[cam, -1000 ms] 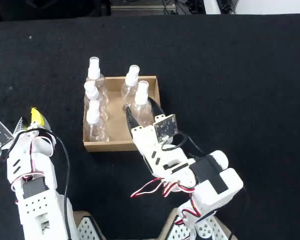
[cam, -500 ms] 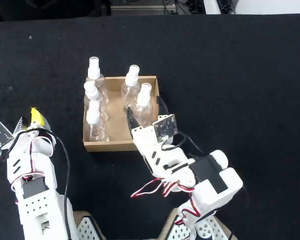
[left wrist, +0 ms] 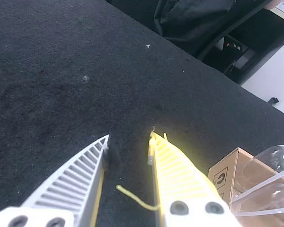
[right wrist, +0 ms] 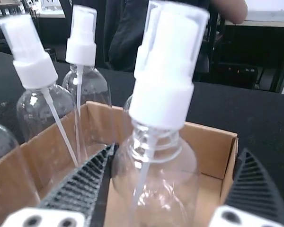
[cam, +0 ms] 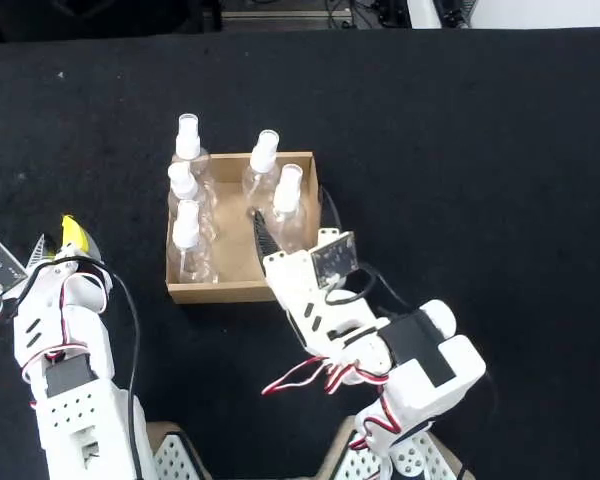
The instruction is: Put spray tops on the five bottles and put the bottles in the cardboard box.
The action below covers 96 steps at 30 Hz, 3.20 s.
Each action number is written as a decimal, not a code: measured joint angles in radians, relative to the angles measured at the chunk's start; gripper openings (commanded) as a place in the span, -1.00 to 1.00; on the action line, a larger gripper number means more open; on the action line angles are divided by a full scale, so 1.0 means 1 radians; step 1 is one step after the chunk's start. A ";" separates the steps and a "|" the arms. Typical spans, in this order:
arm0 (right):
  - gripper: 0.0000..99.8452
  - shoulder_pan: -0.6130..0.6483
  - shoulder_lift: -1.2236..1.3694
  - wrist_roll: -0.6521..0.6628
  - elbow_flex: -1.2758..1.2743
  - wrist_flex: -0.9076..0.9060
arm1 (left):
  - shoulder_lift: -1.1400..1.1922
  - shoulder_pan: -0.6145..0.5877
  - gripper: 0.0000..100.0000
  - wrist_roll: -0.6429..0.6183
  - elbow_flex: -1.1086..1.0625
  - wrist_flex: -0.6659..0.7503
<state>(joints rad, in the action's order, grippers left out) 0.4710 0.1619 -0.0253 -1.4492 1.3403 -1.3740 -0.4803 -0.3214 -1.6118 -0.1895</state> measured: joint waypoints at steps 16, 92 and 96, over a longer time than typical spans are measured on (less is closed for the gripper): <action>-0.34 0.000 -0.155 0.000 -0.075 0.064 | 0.000 0.000 -0.77 0.000 0.000 0.000; -0.98 -0.589 -1.961 -0.003 -0.236 -2.638 | -0.265 0.121 -0.94 0.362 0.032 -0.717; -0.98 -0.589 -1.961 -0.003 -0.236 -2.638 | -0.431 0.190 -0.94 0.456 -0.058 -0.865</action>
<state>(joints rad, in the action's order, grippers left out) -0.1181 -1.7990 -0.0284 -1.6855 -1.2973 -1.8052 -0.2900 0.1343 -1.6701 -1.0549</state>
